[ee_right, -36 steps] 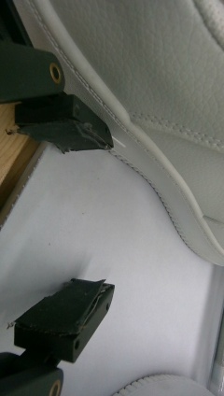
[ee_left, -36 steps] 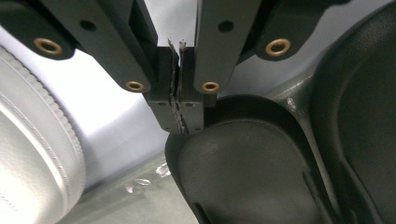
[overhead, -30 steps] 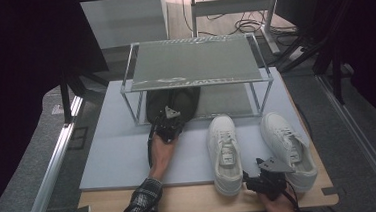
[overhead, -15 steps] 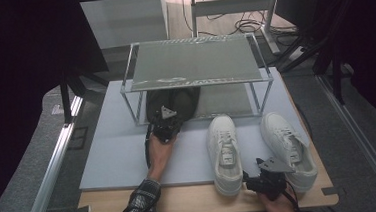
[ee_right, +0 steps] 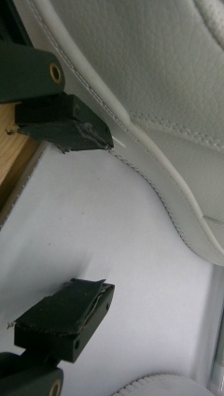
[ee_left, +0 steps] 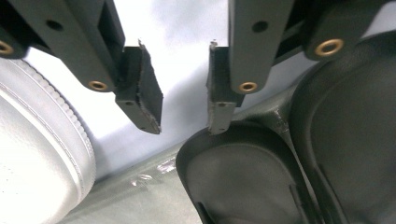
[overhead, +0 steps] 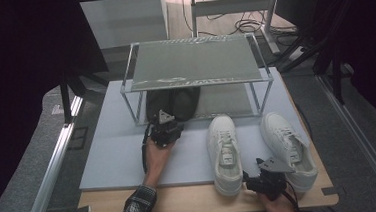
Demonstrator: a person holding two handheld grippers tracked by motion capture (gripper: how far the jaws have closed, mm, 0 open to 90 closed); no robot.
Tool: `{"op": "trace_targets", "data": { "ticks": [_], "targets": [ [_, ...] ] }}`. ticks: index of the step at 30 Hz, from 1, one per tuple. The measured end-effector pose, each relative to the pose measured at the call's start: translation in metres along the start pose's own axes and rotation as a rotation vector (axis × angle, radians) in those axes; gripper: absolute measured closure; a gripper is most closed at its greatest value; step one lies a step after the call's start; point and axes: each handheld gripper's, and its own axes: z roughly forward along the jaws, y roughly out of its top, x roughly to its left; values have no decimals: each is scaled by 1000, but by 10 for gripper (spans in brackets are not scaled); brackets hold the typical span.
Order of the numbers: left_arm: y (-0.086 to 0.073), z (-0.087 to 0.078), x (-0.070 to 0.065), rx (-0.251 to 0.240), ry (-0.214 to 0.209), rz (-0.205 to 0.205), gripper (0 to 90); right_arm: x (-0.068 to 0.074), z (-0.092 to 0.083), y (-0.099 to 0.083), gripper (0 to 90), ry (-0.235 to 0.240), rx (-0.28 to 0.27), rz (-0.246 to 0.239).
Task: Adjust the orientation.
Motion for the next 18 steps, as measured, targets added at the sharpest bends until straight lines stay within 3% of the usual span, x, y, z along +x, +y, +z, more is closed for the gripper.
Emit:
{"op": "trace_targets", "data": {
  "ticks": [6,12,18],
  "targets": [
    [-1,-9,-5,-9,-22,18,538,0,0,0,250,0,1,-1],
    [-6,-21,-10,-5,-12,35,433,0,0,0,250,0,2,1],
    [-13,-35,-9,-16,-23,4,338,0,0,0,251,1,2,2]
  ]
}}
